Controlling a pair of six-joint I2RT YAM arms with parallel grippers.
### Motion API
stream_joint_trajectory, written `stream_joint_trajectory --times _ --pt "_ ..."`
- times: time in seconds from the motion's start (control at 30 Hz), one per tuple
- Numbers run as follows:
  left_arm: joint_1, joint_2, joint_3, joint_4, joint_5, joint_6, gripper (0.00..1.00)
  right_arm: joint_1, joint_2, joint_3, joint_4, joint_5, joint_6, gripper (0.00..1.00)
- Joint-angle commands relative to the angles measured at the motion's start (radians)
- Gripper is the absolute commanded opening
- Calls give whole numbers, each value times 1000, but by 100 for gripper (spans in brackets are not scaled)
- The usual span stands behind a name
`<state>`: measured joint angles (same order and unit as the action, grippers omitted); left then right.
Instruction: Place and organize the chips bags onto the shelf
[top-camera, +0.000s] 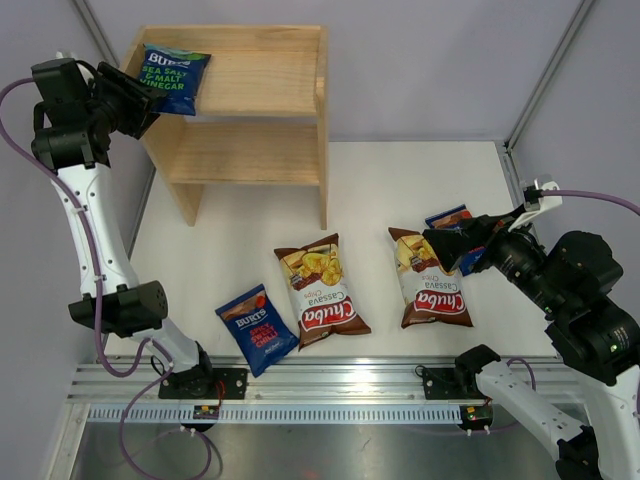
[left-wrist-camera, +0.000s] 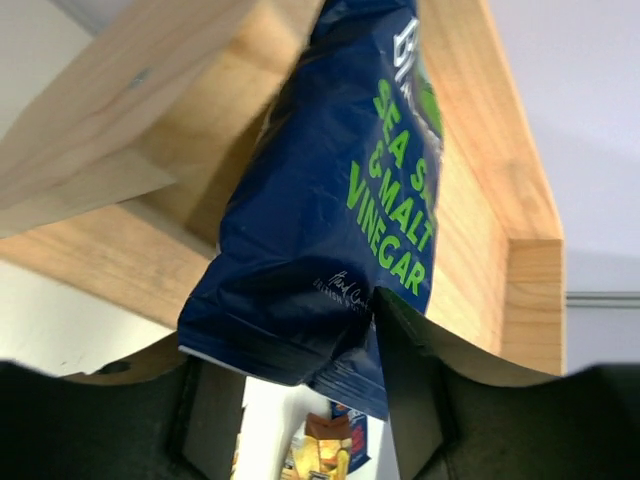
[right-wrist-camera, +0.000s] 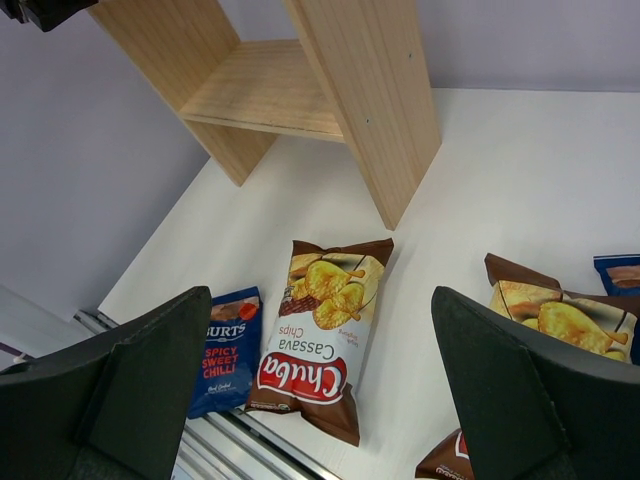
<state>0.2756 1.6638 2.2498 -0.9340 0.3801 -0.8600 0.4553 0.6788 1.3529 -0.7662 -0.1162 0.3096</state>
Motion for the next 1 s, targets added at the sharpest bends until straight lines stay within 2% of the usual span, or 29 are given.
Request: stream_joint_trajectory --times 0.0,0.03,0.1,0.43,0.5,0.57,0.97 --pt "13 -32 28 -37 -61 58 52 0 1 -6 50 -11 -18 99" --pt "14 -35 28 -37 -66 61 46 2 1 -8 50 -11 -18 100" --pt "14 -38 27 -34 -67 62 42 0 -1 -11 51 -11 -18 99" --pt "13 -15 1 40 60 6 44 0 1 -14 57 -14 -20 100" --pt "10 -21 -33 61 100 -7 42 0 -1 -15 59 -20 -15 99" --pt "5 -29 -53 89 127 -36 34 0 5 -14 61 -23 -15 99" --pt "7 -85 -222 248 135 -235 34 0 -4 -15 56 -16 -21 100"
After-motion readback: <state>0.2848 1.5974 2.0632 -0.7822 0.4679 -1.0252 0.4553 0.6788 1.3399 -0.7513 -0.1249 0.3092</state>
